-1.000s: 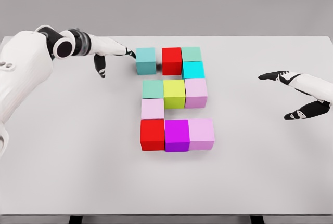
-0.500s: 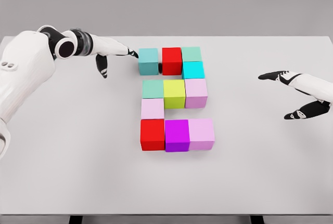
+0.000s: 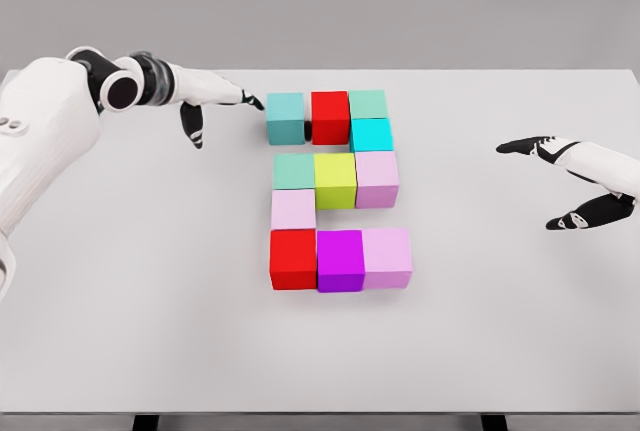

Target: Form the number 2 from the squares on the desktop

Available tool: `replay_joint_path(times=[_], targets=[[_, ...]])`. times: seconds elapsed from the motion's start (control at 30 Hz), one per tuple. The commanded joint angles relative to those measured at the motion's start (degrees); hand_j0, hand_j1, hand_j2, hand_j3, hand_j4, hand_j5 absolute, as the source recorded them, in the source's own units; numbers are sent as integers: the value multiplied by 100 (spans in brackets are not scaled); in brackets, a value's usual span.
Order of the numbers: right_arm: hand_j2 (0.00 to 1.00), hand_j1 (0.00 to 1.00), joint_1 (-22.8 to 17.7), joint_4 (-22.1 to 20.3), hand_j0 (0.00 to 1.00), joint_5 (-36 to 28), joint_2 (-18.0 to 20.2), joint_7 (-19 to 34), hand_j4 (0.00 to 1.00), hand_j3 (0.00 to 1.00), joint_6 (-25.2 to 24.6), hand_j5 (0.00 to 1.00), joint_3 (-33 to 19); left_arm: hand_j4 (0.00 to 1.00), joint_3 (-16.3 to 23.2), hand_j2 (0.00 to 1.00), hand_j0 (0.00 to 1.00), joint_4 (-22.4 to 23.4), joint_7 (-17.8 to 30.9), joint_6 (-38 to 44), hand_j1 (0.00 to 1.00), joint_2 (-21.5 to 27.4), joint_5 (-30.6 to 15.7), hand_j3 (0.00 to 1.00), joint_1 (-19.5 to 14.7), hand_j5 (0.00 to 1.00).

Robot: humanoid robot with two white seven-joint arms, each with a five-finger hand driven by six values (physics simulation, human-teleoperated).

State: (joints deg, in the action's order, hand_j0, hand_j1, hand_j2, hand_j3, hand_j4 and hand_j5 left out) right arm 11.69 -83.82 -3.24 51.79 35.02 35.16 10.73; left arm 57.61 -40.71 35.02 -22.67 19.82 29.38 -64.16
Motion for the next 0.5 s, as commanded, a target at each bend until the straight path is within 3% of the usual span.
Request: replay_joint_path(times=[0.0,0.47], targets=[[100,100,0,-2,100,-45,-2,-2,100,100,-16,100,-1,100,-13,100,100,-24,-2,0,100,13,-20,100,9,100],[100,100,0,-11,100,-45,7,-2,100,100,-16,100,-1,100,-4,100,100,-42,-2,-361,100,119,-11,100,35,100]])
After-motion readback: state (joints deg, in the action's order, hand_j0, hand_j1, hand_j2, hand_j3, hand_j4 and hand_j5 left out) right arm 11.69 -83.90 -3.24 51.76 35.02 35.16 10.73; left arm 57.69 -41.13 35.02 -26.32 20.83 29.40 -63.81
